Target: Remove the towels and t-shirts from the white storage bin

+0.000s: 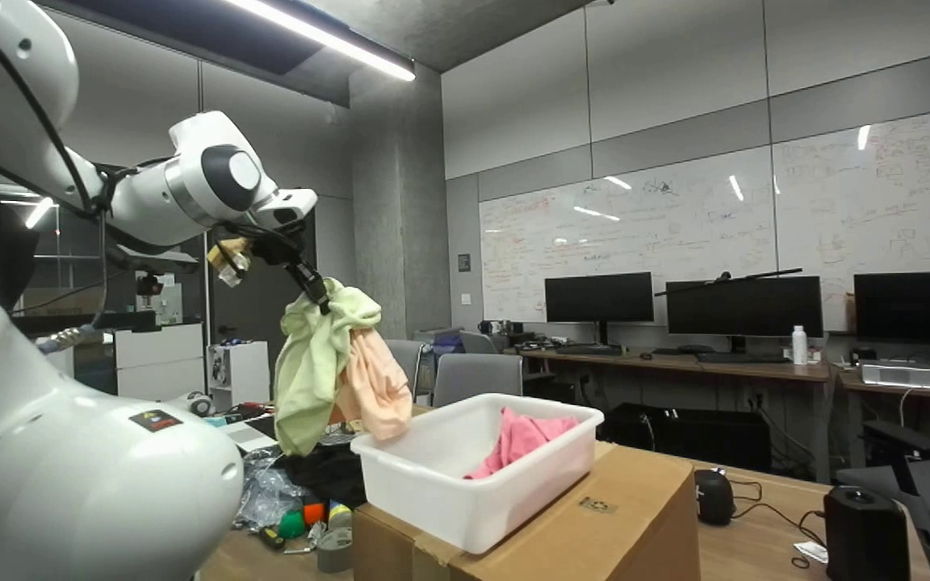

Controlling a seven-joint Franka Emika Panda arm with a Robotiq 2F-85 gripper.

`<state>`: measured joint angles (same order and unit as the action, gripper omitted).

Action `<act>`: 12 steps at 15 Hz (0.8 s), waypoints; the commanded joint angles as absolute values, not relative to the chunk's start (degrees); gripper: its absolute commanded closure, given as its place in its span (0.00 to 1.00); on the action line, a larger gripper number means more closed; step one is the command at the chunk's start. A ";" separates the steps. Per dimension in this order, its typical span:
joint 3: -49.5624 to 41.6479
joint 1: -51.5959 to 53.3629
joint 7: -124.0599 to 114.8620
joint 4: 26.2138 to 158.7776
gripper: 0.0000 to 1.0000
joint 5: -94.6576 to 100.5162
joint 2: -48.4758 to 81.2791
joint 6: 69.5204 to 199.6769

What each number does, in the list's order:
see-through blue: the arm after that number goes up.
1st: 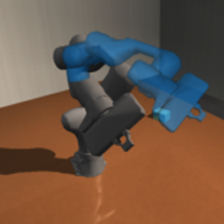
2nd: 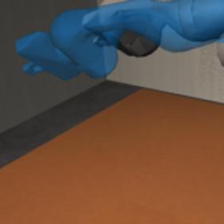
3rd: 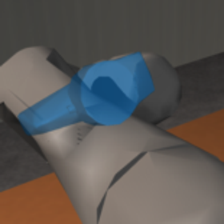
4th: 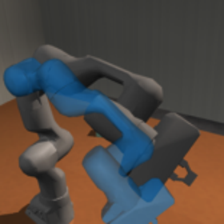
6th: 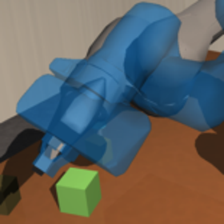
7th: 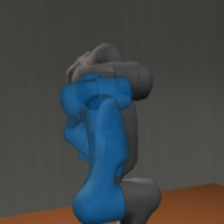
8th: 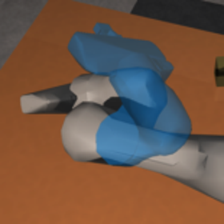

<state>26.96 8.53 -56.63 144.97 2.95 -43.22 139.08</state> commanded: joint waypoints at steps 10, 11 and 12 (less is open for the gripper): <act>23.69 16.18 -24.62 135.16 0.92 -0.30 -23.51 131.48; 23.96 16.54 -22.91 134.02 0.92 0.10 -21.73 130.04; 24.16 16.87 -21.13 132.78 0.92 0.52 -20.02 128.51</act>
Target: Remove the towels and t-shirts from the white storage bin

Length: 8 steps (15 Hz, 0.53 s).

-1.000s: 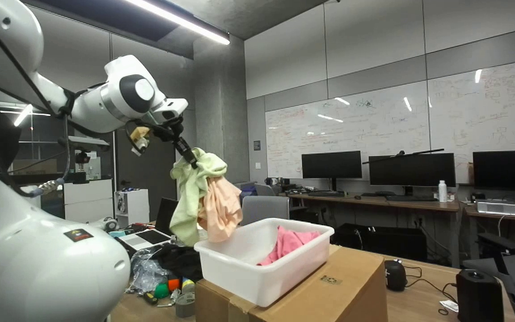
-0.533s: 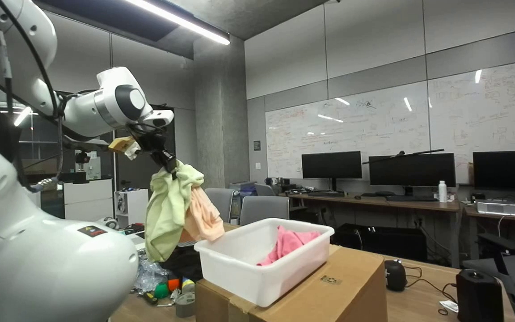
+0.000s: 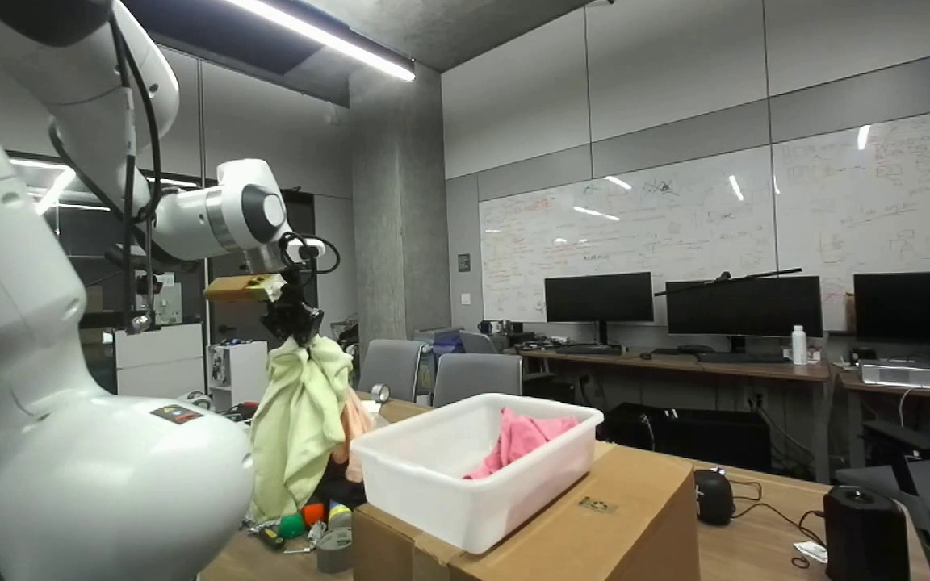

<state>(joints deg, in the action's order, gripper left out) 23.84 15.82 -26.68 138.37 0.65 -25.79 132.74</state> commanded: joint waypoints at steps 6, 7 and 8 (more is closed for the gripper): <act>23.90 16.84 -13.80 127.09 0.56 4.19 -13.95 120.27; 23.87 16.65 -13.69 126.81 0.49 5.66 -13.54 119.85; 23.82 16.42 -14.03 126.64 0.40 7.36 -13.36 119.48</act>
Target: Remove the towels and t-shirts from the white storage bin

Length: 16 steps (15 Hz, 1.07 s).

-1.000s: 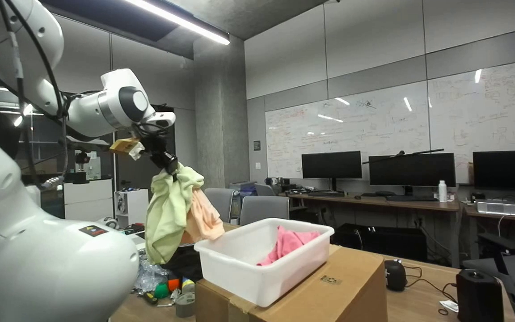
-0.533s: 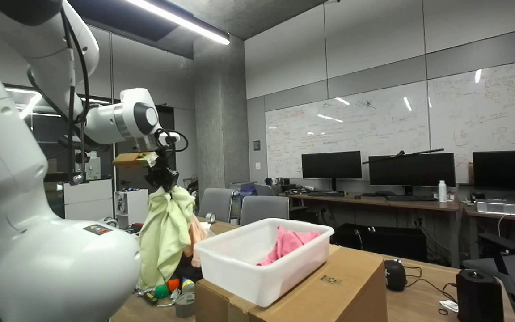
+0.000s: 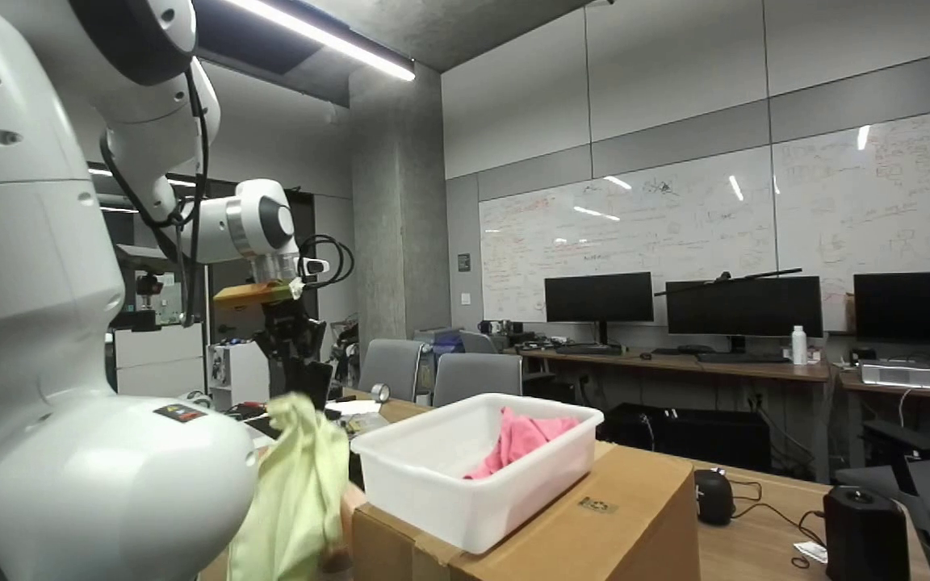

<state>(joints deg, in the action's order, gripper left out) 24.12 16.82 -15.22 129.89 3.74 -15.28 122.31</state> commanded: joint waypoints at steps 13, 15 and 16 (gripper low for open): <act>14.45 4.49 -28.38 132.48 0.00 16.27 -20.88 124.86; 13.52 1.43 -31.24 132.66 0.00 18.02 -19.89 125.25; 13.14 0.15 -32.13 132.62 0.00 19.00 -19.14 125.12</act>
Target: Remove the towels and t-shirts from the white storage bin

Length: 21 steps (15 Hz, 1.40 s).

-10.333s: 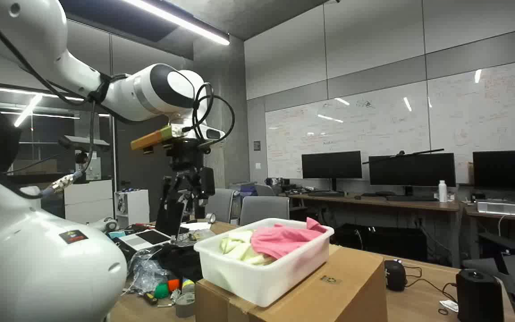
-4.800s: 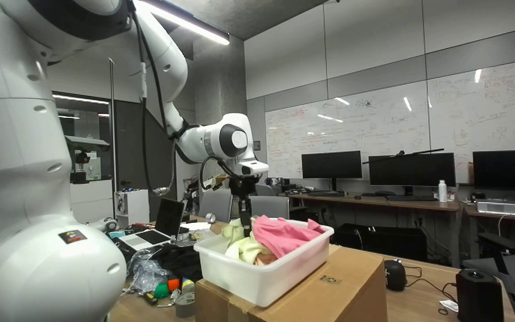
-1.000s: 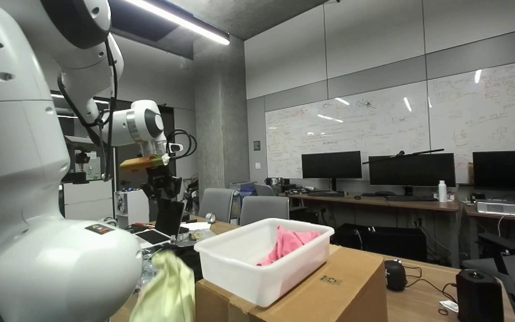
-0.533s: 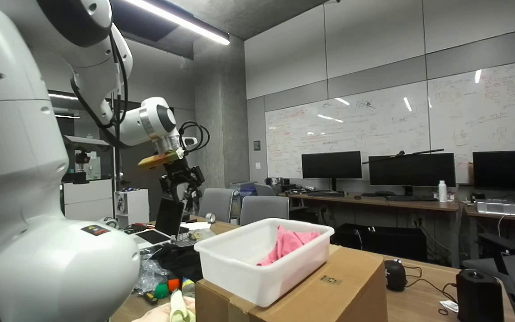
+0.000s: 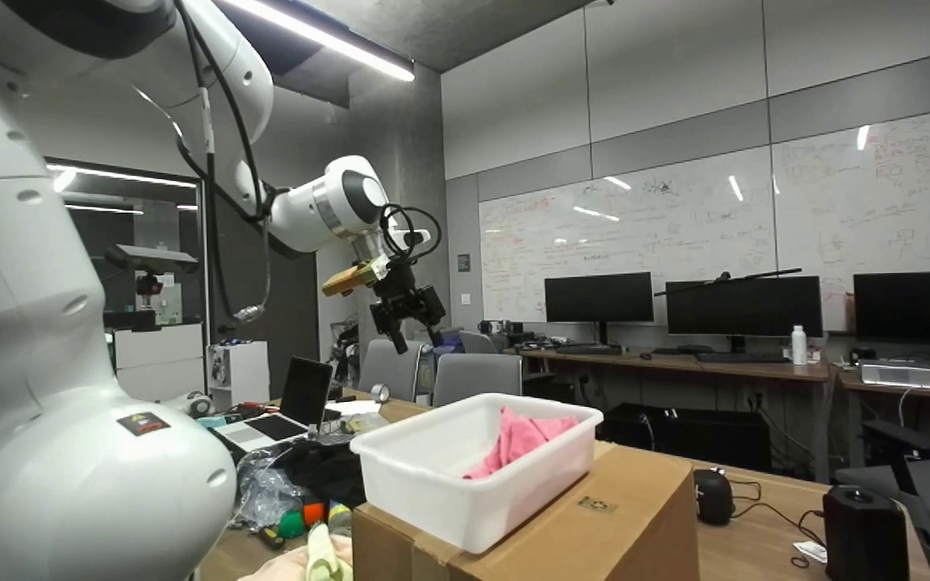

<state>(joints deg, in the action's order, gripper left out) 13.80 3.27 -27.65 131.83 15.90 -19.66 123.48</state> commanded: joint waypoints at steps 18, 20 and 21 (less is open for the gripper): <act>7.55 -2.12 -34.71 129.56 0.00 33.84 -2.64 123.78; 6.40 -2.01 -34.92 129.46 0.00 33.94 -1.57 125.75; 5.88 -1.93 -34.57 129.44 0.00 33.25 -1.15 126.98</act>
<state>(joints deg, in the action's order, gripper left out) 8.03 -3.15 -34.03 131.05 32.53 -3.20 124.35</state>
